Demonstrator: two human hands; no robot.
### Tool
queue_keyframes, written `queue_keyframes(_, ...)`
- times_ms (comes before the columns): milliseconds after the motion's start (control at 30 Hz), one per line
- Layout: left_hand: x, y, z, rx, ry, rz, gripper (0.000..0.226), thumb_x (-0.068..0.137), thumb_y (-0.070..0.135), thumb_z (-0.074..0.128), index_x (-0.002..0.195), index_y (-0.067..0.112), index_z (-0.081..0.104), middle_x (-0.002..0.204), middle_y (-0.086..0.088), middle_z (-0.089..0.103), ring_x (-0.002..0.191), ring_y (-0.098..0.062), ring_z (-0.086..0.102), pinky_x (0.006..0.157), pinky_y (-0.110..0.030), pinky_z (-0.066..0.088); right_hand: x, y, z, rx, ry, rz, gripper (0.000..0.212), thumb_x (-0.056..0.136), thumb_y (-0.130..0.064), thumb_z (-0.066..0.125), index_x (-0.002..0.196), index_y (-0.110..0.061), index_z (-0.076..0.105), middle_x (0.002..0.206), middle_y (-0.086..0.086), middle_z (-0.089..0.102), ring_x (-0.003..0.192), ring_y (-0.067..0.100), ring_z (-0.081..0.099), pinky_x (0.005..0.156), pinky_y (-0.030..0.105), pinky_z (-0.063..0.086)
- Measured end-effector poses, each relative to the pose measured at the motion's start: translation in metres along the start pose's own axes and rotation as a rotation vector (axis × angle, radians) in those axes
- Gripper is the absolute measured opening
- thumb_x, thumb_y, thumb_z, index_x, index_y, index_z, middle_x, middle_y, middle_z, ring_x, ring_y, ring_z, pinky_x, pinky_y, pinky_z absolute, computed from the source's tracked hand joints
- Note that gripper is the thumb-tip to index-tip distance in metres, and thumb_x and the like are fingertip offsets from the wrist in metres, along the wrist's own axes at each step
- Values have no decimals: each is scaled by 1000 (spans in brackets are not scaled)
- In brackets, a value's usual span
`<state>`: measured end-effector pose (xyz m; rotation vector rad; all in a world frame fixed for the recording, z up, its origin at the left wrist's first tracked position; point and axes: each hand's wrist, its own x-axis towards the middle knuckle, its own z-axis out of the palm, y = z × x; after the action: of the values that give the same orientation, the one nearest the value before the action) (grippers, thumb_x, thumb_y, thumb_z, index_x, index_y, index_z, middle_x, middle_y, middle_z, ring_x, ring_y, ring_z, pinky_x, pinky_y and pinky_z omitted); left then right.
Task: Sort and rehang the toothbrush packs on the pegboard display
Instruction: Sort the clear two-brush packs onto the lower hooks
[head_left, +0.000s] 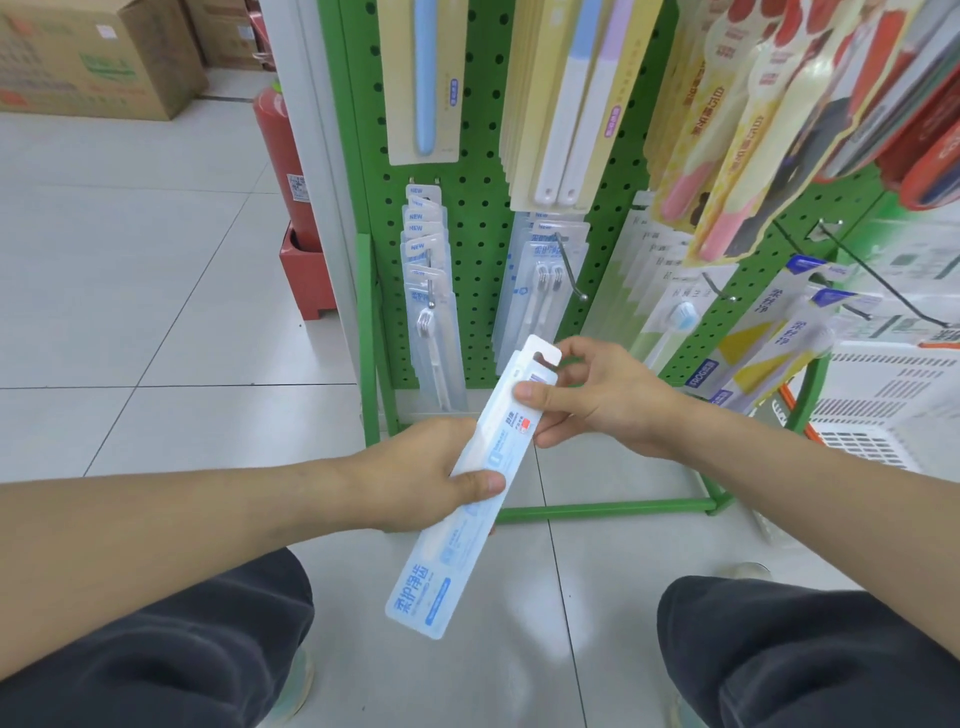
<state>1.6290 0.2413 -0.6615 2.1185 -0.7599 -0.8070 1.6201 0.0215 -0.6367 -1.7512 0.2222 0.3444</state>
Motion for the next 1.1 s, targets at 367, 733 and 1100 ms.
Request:
queue_keyframes(367,-1,4,-2,322,145,-60,50,98,52,53,137,27,34,104,7,68,90,-16,66,79,-39,56,-3,-10,0,-73,58,-61,19,100,-18,64,94,-1,61,89,19,77,66,33,75,55,35,63)
queue_keyframes(733,-1,12,3,694,232,1,53,106,23,43,154,36,23,95,-9,65,79,-34,60,70,-43,52,-14,-16,16,377,-69,130,21,94,-4,67,111,-3,56,97,22,67,75,31,75,65,33,62)
queue_keyframes(1100,-4,-1,-33,33,246,-114,4,89,7,73,92,7,76,85,-12,77,73,-22,68,87,-39,59,-10,-7,27,-69,-112,-255,9,89,-8,75,86,-13,69,83,4,70,80,14,68,76,38,62)
